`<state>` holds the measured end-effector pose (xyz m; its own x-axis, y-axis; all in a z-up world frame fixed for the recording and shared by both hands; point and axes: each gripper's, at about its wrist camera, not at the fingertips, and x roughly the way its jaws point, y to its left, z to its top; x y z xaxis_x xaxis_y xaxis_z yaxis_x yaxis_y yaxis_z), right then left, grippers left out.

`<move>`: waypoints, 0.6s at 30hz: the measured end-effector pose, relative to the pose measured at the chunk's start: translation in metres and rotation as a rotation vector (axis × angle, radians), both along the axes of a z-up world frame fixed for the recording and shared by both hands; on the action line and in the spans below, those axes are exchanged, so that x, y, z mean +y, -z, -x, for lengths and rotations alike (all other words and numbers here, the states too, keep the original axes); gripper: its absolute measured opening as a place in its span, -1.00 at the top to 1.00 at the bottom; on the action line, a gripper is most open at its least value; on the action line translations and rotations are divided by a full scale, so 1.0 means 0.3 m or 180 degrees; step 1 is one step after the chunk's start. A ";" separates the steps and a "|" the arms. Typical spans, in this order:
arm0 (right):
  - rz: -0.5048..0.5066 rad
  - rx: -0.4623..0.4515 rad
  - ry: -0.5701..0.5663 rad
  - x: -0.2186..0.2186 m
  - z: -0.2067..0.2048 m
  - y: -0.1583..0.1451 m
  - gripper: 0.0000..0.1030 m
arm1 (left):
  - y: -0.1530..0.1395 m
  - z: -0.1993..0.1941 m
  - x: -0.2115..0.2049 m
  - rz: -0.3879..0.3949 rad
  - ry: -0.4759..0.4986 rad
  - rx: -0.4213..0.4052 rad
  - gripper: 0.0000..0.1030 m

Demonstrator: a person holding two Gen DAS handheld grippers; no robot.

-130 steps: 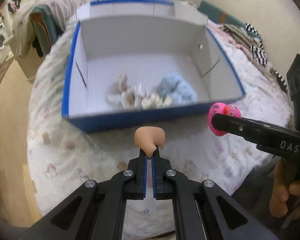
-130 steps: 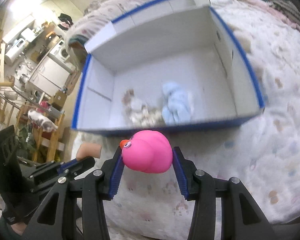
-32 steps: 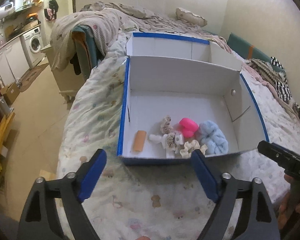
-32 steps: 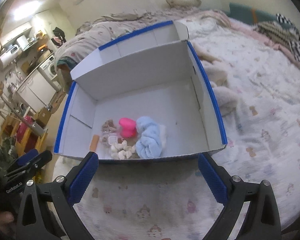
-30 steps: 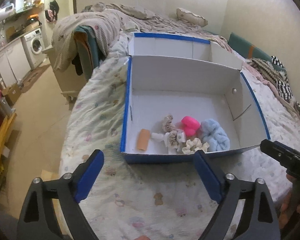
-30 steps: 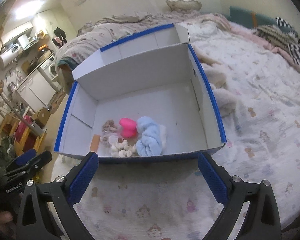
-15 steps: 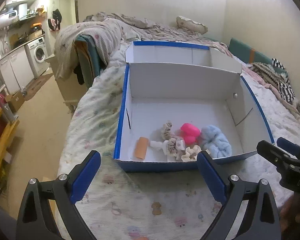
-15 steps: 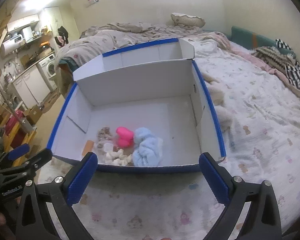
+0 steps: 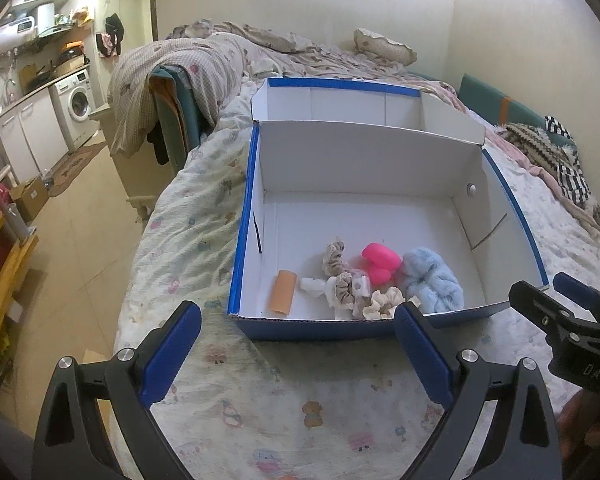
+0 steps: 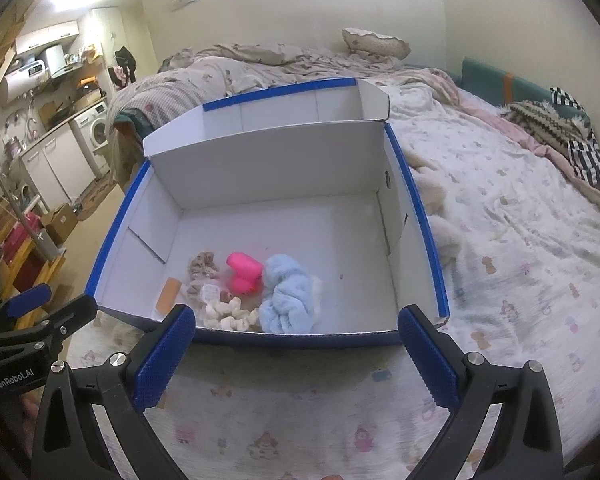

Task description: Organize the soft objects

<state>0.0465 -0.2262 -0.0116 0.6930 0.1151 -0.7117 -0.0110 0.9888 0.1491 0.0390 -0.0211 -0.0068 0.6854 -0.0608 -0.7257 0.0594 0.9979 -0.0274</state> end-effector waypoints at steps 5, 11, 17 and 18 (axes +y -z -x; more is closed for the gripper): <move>-0.0010 0.0000 0.0026 -0.002 0.004 -0.005 -1.00 | 0.001 0.000 -0.001 -0.0001 0.0016 -0.0003 -0.88; -0.0018 0.0002 0.0040 -0.005 0.007 -0.008 -1.00 | 0.005 0.005 -0.005 0.0000 0.0040 0.0010 -0.88; -0.0025 -0.0001 0.0036 -0.006 0.008 -0.010 -1.00 | 0.006 0.003 -0.007 0.0004 0.0044 0.0019 -0.88; -0.0015 -0.0001 0.0039 -0.005 0.007 -0.008 -1.00 | 0.006 0.003 -0.007 0.0005 0.0044 0.0020 -0.88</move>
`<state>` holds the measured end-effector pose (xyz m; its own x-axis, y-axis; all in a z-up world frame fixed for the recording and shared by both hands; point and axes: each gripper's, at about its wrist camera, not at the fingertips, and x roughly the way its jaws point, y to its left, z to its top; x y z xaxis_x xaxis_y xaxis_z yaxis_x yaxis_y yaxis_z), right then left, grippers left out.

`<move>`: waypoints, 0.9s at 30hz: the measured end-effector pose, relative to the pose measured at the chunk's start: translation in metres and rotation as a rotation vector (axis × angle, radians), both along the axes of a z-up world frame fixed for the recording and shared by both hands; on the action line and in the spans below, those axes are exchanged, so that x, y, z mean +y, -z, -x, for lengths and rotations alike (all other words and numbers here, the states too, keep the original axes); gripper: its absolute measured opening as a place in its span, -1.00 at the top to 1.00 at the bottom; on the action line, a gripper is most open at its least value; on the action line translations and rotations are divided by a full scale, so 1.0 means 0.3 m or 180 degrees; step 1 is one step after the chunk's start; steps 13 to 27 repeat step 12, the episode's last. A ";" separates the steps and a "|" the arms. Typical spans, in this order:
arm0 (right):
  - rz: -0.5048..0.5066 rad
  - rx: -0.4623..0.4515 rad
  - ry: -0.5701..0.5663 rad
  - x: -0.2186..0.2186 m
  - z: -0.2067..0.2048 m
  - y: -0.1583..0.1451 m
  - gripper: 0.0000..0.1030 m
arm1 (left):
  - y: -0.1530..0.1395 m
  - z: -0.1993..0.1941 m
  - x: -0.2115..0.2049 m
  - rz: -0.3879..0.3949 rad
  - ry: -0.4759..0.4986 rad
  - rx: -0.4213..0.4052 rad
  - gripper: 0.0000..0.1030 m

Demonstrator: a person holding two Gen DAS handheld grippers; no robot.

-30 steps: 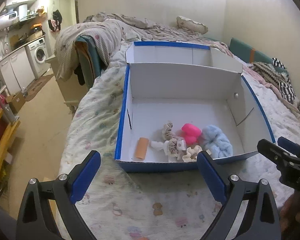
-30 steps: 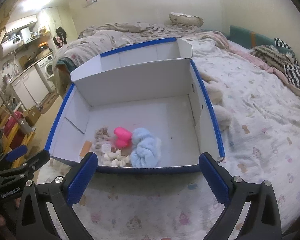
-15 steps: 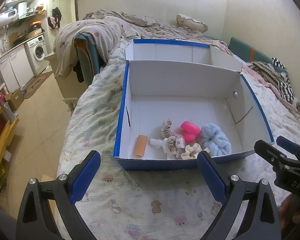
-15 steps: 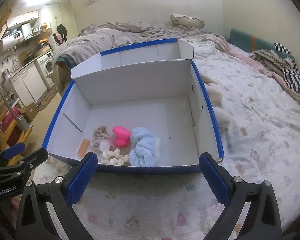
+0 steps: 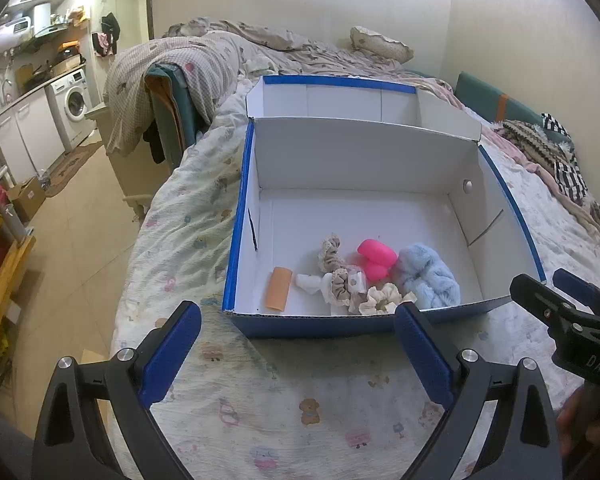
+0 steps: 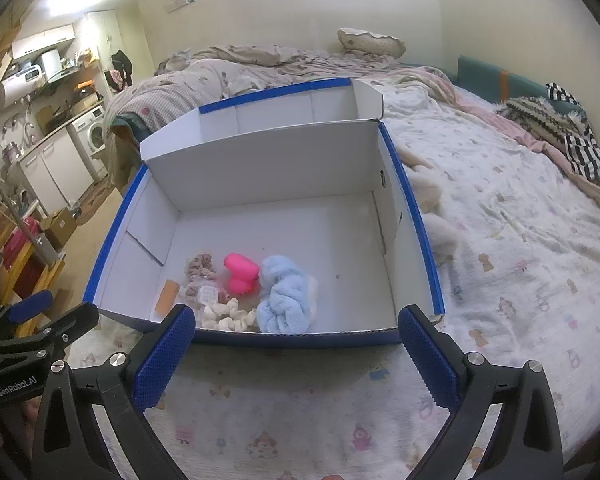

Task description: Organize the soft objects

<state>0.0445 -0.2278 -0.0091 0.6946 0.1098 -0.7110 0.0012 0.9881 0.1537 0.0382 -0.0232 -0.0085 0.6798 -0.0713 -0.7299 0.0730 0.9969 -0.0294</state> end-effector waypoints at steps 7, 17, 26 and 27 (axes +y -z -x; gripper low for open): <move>0.0003 -0.0003 -0.0002 0.000 0.002 -0.002 -1.00 | 0.009 -0.001 -0.005 -0.0007 0.0001 0.0035 -0.88; 0.0007 -0.0001 -0.0004 0.000 0.003 -0.002 -1.00 | 0.011 0.002 -0.006 -0.0007 0.0029 0.0028 -0.88; 0.0007 -0.0001 -0.0004 0.000 0.003 -0.002 -1.00 | 0.011 0.002 -0.006 -0.0007 0.0029 0.0028 -0.88; 0.0007 -0.0001 -0.0004 0.000 0.003 -0.002 -1.00 | 0.011 0.002 -0.006 -0.0007 0.0029 0.0028 -0.88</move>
